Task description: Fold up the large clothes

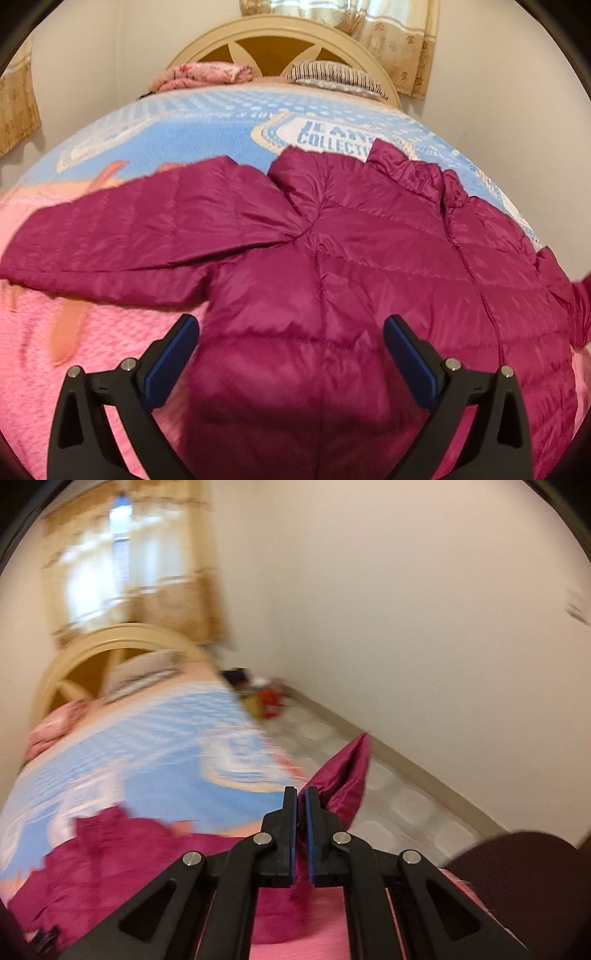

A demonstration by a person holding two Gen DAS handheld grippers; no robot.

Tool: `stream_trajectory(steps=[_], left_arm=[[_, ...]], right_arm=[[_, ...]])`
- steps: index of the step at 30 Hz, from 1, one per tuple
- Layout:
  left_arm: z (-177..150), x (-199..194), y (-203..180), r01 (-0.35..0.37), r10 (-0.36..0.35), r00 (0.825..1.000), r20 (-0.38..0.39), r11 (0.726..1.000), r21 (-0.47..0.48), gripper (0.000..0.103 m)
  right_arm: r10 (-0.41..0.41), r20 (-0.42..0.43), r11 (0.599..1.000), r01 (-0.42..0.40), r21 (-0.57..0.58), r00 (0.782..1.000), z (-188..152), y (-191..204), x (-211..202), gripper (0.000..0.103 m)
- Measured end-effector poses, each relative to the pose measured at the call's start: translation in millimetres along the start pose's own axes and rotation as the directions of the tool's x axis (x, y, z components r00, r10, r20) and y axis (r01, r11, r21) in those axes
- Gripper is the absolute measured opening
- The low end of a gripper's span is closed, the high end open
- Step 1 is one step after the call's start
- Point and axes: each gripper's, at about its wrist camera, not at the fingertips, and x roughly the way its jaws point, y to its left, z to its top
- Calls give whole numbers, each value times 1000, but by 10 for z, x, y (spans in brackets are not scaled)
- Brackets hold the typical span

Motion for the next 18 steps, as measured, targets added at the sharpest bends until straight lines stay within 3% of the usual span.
stream_trajectory(steps=[3, 9, 12, 18], left_arm=[[-45, -190, 121, 6, -6, 1000, 29, 1000, -17, 102], [-149, -245, 433, -18, 24, 998, 59, 995, -97, 102], [-224, -114, 491, -31, 35, 999, 30, 993, -112, 102], [-241, -36, 530, 32, -29, 999, 23, 989, -147, 102]], right_arm=[[117, 5, 991, -116, -70, 993, -58, 626, -145, 3], [367, -64, 911, -372, -178, 928, -526, 1950, -210, 3], [427, -117, 873, -443, -206, 896, -820, 2495, -89, 3], [517, -264, 807, -567, -167, 814, -1535, 3208, 321, 3]])
